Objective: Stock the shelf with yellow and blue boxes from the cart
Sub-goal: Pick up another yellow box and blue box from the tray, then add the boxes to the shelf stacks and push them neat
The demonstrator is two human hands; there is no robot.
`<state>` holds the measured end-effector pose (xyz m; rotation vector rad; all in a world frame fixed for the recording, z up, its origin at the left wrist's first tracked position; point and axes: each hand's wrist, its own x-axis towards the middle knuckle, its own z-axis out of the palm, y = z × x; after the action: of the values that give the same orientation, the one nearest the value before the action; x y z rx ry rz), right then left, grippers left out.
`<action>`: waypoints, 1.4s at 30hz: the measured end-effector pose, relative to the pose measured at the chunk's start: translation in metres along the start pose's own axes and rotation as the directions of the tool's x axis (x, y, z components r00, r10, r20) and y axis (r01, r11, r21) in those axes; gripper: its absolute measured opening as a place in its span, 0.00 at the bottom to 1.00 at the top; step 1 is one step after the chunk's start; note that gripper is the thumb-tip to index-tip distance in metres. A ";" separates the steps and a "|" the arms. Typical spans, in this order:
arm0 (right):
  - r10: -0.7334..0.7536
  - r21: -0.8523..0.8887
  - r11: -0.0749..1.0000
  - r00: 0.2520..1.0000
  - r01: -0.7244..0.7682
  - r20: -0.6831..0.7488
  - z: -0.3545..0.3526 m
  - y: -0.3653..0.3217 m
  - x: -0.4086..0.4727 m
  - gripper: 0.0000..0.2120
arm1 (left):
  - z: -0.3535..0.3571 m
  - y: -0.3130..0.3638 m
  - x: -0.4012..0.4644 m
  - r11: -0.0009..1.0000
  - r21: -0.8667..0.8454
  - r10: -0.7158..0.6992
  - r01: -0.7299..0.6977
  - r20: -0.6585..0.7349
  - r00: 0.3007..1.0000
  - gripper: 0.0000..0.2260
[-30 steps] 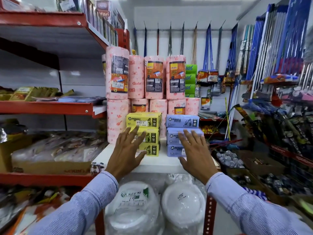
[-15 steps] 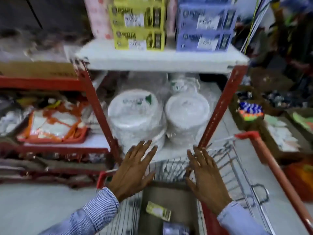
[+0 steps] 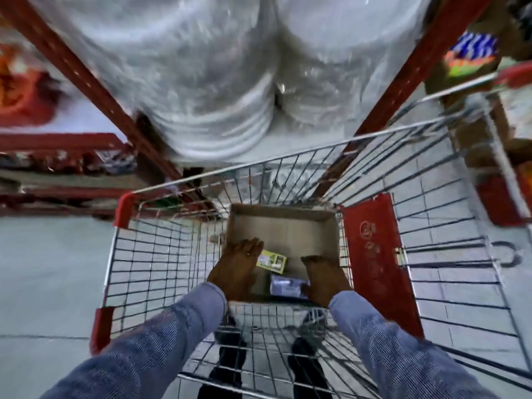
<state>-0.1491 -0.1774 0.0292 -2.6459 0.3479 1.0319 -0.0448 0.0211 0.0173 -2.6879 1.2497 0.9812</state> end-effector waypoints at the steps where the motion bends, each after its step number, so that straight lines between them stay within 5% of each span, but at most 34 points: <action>1: -0.005 -0.019 1.000 1.000 0.005 0.014 0.011 0.002 0.008 0.28 | 0.009 -0.001 0.010 1.000 0.020 -0.013 0.013 0.006 1.000 0.34; 9: -0.063 0.048 0.997 0.994 0.058 0.088 0.060 0.006 0.050 0.16 | 0.046 -0.006 0.062 0.999 0.028 0.024 -0.026 0.089 0.996 0.34; 21: -0.098 0.039 0.995 0.995 0.097 0.029 0.045 0.009 0.057 0.17 | 0.026 -0.008 0.066 0.992 -0.109 -0.070 0.064 -0.049 0.996 0.21; 27: -0.057 0.016 0.998 0.998 0.056 0.016 -0.025 0.005 0.031 0.29 | -0.031 0.002 0.031 0.951 -0.226 -0.250 0.211 -0.159 0.955 0.18; 29: -0.083 -0.036 0.996 0.993 0.080 -0.086 -0.092 -0.007 -0.006 0.30 | -0.095 0.005 -0.010 0.950 -0.251 -0.259 0.184 -0.312 0.914 0.17; 34: -0.114 -0.087 0.991 0.974 0.098 -0.197 -0.164 -0.019 -0.047 0.25 | -0.164 0.004 -0.060 0.939 -0.300 -0.297 0.170 -0.452 0.841 0.20; 42: -0.240 -0.177 0.970 0.791 0.168 -0.562 -0.328 -0.064 -0.184 0.24 | -0.332 0.019 -0.195 0.959 -0.220 -0.282 0.176 -0.725 0.629 0.28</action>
<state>-0.0567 -0.2082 0.3985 -2.9754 0.1093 0.1514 0.0252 0.0529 0.3950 -3.3821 0.8306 -0.1670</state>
